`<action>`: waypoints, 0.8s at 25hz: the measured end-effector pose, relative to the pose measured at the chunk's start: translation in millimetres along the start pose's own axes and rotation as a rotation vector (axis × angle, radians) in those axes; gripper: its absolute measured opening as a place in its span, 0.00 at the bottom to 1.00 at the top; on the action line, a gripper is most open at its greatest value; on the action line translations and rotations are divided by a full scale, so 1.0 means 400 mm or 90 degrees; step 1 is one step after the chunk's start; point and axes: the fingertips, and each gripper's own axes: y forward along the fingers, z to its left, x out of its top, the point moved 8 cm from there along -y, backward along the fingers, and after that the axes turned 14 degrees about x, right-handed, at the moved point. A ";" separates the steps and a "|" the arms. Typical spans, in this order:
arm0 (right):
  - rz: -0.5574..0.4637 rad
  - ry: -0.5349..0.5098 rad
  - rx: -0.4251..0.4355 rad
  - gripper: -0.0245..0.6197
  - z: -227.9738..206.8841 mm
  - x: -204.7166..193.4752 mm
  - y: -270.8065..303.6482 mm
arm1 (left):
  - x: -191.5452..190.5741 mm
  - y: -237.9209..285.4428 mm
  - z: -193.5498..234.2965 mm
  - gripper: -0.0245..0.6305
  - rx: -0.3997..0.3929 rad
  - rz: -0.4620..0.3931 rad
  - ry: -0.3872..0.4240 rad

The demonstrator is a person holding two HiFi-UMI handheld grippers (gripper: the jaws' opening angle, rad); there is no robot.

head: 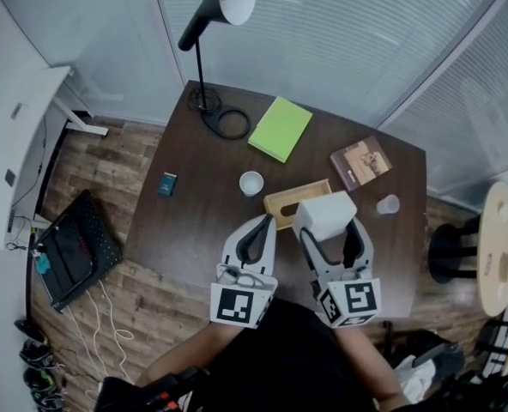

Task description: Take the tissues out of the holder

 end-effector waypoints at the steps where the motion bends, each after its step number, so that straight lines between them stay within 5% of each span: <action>1: -0.018 -0.006 -0.002 0.69 -0.006 0.004 -0.011 | 0.001 0.001 -0.008 0.03 0.003 -0.002 0.001; 20: -0.119 -0.038 -0.014 0.69 -0.113 0.025 -0.137 | -0.013 0.031 -0.187 0.03 -0.022 -0.020 0.022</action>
